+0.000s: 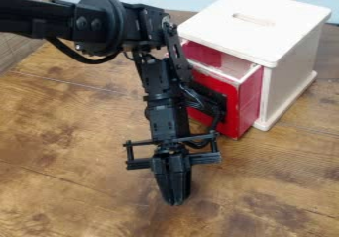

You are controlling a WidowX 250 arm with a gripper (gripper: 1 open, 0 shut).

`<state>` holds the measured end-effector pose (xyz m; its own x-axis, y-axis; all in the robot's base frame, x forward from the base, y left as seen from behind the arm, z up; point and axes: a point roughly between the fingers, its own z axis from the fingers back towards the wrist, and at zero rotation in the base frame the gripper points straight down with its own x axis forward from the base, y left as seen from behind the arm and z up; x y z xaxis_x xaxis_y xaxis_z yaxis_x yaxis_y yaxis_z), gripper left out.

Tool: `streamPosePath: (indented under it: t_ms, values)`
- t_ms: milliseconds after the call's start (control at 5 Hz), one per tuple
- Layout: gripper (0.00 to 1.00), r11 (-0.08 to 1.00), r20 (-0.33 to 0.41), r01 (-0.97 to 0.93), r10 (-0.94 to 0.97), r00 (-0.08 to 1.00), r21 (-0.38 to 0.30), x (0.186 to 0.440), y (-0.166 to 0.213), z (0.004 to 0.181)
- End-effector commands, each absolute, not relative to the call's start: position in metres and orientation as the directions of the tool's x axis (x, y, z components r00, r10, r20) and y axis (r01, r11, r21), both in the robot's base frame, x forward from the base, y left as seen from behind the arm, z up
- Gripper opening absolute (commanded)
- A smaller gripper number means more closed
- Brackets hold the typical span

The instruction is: Open the drawer

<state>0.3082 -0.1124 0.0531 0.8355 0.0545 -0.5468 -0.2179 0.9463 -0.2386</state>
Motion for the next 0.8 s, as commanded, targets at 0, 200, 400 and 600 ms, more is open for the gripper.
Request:
streamPosePath:
  t_ms: [0,200,400,600]
  values:
    - [0.00,0.949,-0.478,-0.141,-0.011,0.878,-0.281,0.311,-0.120,0.073]
    - [0.00,0.938,-0.476,-0.193,0.034,0.879,-0.289,0.304,-0.124,0.082]
    - [0.00,0.929,-0.474,-0.210,0.044,0.880,-0.304,0.295,-0.128,0.096]
    - [0.00,0.918,-0.471,-0.235,0.062,0.880,-0.319,0.286,-0.132,0.109]
